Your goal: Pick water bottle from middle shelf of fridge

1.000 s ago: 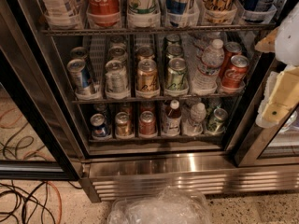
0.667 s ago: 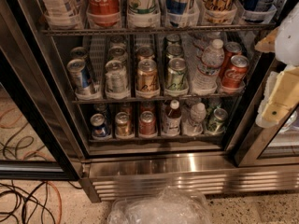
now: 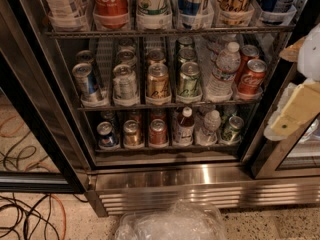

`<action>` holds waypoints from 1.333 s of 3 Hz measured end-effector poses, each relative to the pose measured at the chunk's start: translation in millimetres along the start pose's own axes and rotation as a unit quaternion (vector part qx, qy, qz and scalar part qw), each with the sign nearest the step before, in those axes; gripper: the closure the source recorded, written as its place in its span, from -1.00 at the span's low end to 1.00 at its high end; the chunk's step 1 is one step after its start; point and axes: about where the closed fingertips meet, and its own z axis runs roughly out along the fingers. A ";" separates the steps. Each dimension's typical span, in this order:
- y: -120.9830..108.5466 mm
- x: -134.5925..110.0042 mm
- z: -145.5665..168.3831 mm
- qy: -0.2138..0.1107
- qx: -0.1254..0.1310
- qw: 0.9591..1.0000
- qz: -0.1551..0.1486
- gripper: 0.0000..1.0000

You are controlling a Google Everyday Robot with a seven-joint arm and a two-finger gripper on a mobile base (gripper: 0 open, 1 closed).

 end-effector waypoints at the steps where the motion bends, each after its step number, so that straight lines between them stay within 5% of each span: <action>1: 4.8 -2.4 8.5 -0.049 0.024 0.998 0.039 -1.00; 2: 3.5 -11.2 24.7 -0.097 0.052 0.992 0.062 -1.00; 4: 3.3 -15.5 24.7 -0.108 0.054 0.990 0.073 -1.00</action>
Offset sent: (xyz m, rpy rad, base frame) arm 0.0122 0.0233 -0.0385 0.2704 -0.1919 -0.1238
